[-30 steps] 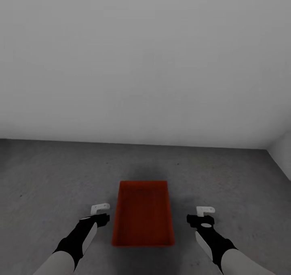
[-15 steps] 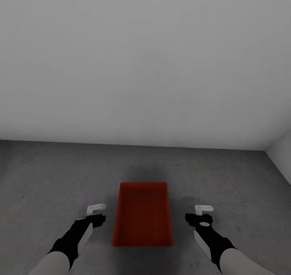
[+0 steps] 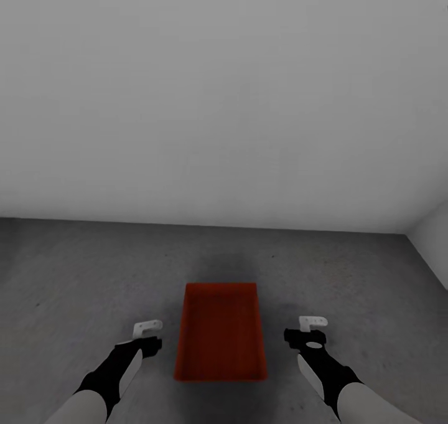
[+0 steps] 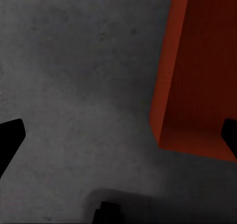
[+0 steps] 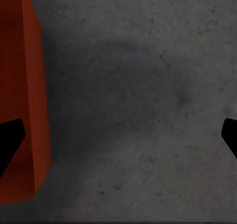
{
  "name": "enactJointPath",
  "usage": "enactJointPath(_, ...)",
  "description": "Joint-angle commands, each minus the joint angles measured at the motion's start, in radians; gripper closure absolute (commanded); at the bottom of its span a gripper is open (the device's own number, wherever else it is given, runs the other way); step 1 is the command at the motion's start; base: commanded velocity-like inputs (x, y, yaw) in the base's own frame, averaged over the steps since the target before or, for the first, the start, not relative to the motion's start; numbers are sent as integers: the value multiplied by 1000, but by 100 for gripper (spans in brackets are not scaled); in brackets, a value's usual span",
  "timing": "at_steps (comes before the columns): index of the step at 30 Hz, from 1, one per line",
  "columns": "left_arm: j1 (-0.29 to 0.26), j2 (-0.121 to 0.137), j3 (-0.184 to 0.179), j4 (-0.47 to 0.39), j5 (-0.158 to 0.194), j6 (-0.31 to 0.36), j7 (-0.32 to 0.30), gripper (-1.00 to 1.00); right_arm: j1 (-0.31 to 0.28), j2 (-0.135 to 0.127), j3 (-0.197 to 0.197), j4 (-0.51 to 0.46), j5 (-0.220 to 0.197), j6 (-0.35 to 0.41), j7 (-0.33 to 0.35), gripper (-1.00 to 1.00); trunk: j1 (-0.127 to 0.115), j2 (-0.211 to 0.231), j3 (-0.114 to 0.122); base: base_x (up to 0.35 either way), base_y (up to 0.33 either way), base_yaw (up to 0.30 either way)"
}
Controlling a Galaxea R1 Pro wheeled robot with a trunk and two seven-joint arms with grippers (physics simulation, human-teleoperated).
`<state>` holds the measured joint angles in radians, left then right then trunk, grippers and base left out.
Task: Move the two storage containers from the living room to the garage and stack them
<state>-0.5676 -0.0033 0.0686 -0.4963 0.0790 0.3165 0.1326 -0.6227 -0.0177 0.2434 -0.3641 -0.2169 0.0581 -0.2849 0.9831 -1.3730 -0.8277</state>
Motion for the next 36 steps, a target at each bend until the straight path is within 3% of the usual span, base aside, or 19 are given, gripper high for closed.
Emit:
enactJointPath(1,0,-1,1,-1,8,2,4,-100,0,-1,8,-3,-8,7,-7,-100,-4,7,3,0,0,0)
enactJointPath(36,0,-8,5,7,9,-74,6,-100,0,2,13,-2,-6,9,-8,-100,-138,252,112,0,0,0)
